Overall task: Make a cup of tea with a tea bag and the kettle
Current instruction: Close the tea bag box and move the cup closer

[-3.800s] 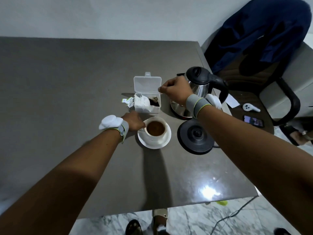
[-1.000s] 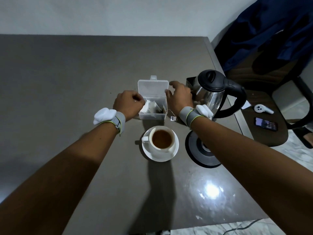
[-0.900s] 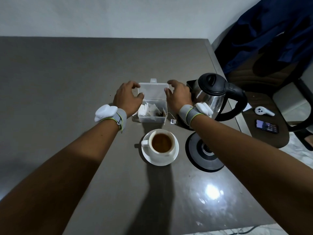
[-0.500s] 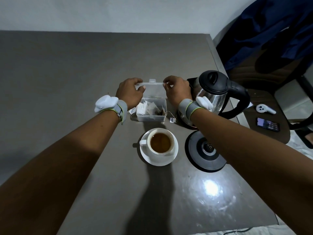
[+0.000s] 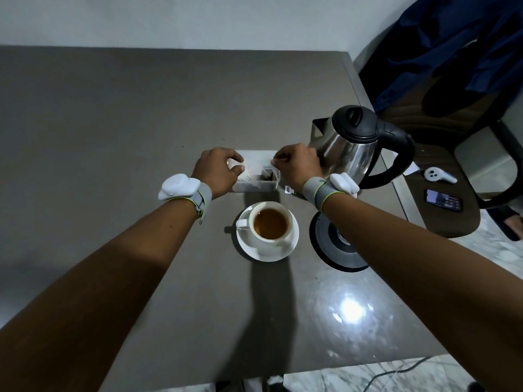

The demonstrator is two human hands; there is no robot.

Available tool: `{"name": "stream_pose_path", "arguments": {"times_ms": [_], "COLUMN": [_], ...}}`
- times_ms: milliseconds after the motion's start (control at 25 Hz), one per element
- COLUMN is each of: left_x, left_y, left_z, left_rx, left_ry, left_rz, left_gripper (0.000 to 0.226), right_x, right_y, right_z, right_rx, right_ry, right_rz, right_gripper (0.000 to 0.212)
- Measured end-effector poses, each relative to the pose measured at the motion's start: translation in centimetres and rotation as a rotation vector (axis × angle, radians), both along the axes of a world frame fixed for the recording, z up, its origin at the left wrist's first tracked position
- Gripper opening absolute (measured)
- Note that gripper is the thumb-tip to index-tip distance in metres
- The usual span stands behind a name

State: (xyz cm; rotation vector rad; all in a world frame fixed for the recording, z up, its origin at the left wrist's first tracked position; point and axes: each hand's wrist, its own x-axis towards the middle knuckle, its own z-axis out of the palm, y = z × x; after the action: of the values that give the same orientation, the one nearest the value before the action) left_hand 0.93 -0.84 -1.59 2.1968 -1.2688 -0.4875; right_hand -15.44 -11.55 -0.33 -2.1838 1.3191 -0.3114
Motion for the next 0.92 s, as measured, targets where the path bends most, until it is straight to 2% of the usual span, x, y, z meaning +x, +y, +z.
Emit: {"name": "stream_pose_path", "arguments": {"times_ms": [200, 560, 800, 920], "left_x": [-0.6, -1.1, -2.1, -1.9], "left_y": [0.7, 0.7, 0.5, 0.4], "left_z": [-2.1, -3.6, -3.1, -2.9], "left_rx": [0.069, 0.076, 0.045, 0.067], "left_ry": [-0.030, -0.219, -0.201, -0.229], "left_rz": [-0.058, -0.137, -0.130, -0.144], "left_gripper": [0.028, 0.031, 0.048, 0.047], "right_x": [-0.4, -0.7, -0.8, -0.8], "right_y": [0.6, 0.2, 0.6, 0.7], "right_z": [-1.7, -4.0, -4.4, -4.1], "right_rx": [0.024, -0.116, -0.139, -0.135], "right_ry": [0.065, 0.175, 0.210, 0.218], "right_rz": [0.025, 0.168, 0.210, 0.197], "right_gripper": [0.026, 0.030, 0.038, 0.047]}}
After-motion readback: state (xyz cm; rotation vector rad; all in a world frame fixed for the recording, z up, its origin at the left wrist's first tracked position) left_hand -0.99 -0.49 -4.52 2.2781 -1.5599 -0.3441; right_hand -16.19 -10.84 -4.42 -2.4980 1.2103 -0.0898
